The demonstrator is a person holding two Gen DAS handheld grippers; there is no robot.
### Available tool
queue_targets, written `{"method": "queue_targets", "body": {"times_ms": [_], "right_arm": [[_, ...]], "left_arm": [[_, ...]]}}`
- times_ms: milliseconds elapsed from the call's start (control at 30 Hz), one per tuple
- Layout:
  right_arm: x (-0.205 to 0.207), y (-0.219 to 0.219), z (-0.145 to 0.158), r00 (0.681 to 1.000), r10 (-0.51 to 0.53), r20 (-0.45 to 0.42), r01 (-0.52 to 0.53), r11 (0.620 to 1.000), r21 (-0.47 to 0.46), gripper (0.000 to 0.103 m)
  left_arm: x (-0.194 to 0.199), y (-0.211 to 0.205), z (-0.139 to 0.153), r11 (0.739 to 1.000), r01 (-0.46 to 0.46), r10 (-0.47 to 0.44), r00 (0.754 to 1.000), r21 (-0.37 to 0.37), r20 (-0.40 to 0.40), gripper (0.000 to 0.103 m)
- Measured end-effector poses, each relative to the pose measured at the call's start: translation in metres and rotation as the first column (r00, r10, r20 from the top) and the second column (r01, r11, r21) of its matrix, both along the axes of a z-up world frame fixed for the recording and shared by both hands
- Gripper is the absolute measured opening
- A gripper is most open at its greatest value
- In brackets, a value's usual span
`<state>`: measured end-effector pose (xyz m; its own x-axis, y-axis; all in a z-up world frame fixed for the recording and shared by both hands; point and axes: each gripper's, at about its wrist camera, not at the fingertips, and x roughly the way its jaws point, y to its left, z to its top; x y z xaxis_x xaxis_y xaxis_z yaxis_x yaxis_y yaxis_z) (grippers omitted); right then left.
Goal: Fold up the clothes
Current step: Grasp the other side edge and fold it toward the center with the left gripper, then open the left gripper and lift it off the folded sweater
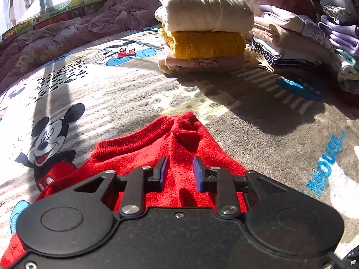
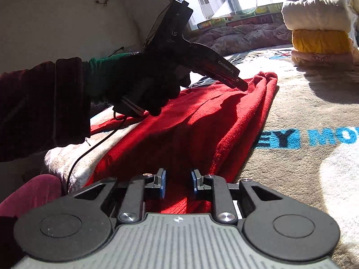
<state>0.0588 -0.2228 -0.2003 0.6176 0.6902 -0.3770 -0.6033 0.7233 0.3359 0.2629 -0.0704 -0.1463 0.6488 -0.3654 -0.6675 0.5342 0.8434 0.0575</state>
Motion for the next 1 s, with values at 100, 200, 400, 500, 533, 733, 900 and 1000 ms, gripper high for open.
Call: {"method": "queue_targets", "body": {"times_ms": [100, 200, 400, 500, 533, 733, 900, 1000], "right_arm": [[-0.013, 0.012, 0.004, 0.998, 0.064, 0.024, -0.063, 0.997, -0.050, 0.037], [-0.026, 0.015, 0.010, 0.994, 0.103, 0.036, -0.100, 0.992, -0.074, 0.037], [-0.039, 0.010, 0.013, 0.993, 0.114, -0.010, -0.114, 0.991, -0.068, 0.039], [-0.049, -0.001, 0.023, 0.996, 0.087, 0.000, -0.087, 0.995, -0.037, 0.039], [-0.051, -0.007, 0.026, 0.998, 0.067, -0.003, -0.067, 0.998, -0.022, 0.039], [-0.036, -0.048, 0.019, 0.985, -0.142, -0.096, 0.151, 0.984, 0.097, 0.039], [-0.026, -0.063, 0.008, 0.960, -0.238, -0.145, 0.257, 0.957, 0.133, 0.040], [-0.018, -0.060, 0.001, 0.956, -0.252, -0.153, 0.272, 0.954, 0.125, 0.041]], "left_arm": [[-0.038, 0.004, -0.004, 1.000, 0.011, -0.011, 1.000, -0.022, -0.016, 0.024], [-0.076, 0.008, -0.007, 0.999, 0.021, -0.022, 0.999, -0.044, -0.032, 0.026], [-0.105, 0.018, -0.019, 0.991, -0.065, 0.059, 0.997, -0.114, -0.057, 0.026], [-0.126, 0.024, -0.006, 0.982, -0.077, 0.073, 0.997, -0.174, -0.028, 0.026], [-0.135, 0.025, -0.003, 0.980, -0.068, 0.067, 0.998, -0.189, -0.013, 0.026], [-0.169, 0.028, -0.027, 0.986, -0.084, 0.078, 0.996, -0.147, -0.045, 0.027], [-0.205, 0.027, -0.028, 0.984, -0.058, 0.057, 0.998, -0.167, -0.008, 0.027], [-0.221, 0.025, -0.034, 0.988, -0.056, 0.056, 0.998, -0.144, -0.001, 0.029]]}}
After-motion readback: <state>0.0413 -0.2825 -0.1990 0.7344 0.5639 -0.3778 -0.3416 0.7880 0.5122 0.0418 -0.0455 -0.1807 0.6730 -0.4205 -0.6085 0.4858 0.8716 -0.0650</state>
